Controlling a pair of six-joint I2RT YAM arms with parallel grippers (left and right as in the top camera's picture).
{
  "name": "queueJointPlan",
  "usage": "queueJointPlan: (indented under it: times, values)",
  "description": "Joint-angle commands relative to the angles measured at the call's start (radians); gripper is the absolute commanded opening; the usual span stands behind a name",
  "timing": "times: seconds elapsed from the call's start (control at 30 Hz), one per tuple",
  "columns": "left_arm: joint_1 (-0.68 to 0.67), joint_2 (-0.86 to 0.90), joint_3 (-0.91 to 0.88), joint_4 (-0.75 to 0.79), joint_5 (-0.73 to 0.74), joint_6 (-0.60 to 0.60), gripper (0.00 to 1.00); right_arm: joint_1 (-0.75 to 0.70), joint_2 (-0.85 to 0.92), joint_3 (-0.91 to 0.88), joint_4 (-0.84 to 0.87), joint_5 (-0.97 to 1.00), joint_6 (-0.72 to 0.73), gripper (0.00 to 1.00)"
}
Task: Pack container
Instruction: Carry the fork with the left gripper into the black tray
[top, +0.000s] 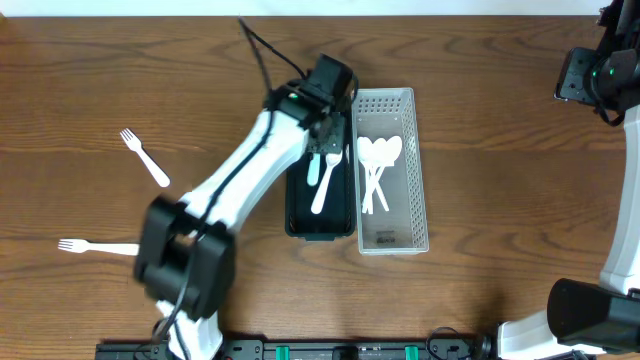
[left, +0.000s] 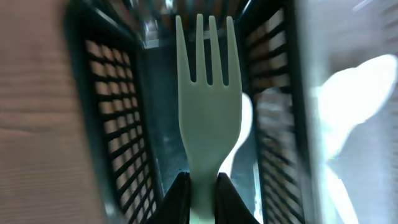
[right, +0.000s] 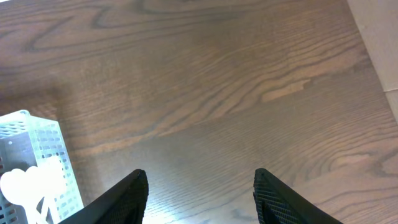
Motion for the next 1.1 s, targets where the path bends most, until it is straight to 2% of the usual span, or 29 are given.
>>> queueJointPlan:
  times: [0.0,0.03,0.1,0.13,0.33,0.43,0.53,0.67,0.77,0.97,1.07]
  values:
    - [0.000,0.051,-0.002,-0.003,-0.004,-0.013,0.07,-0.010,-0.006,-0.003,-0.003,-0.003,-0.012,0.58]
    - [0.000,0.058,-0.002,-0.003,-0.004,-0.013,0.13,-0.010,-0.006,-0.003,-0.003,-0.003,-0.012,0.58]
    - [0.000,0.056,-0.002,0.004,-0.005,-0.003,0.34,-0.010,-0.006,-0.003,-0.003,-0.003,-0.012,0.58]
    - [0.000,0.051,-0.002,0.010,-0.005,0.016,0.38,-0.010,-0.006,-0.003,-0.003,-0.003,-0.012,0.58]
    - [0.002,-0.013,0.039,0.009,-0.038,0.136,0.45,-0.010,-0.006,-0.003,-0.002,-0.003,-0.013,0.58]
    - [0.006,-0.087,0.089,-0.016,-0.127,0.177,0.46,-0.010,-0.006,-0.003,-0.002,-0.003,-0.013,0.58]
    - [0.043,-0.180,0.130,-0.019,-0.237,0.187,0.54,-0.010,-0.006,-0.003,-0.002,-0.003,-0.013,0.58]
    - [0.182,-0.275,0.135,-0.012,-0.257,0.163,0.58,-0.010,-0.006,-0.003,-0.003,-0.003,-0.013,0.58]
    - [0.354,-0.290,0.135,-0.026,-0.234,0.072,0.64,-0.010,-0.006,-0.003,-0.005,-0.003,-0.013,0.58]
    - [0.668,-0.176,0.132,-0.050,-0.046,-0.075,0.66,-0.010,-0.006,-0.003,-0.027,-0.003,-0.012,0.58]
    - [0.761,-0.088,0.132,-0.054,0.005,-0.107,0.68,-0.010,-0.006,-0.003,-0.031,-0.003,-0.012,0.59]
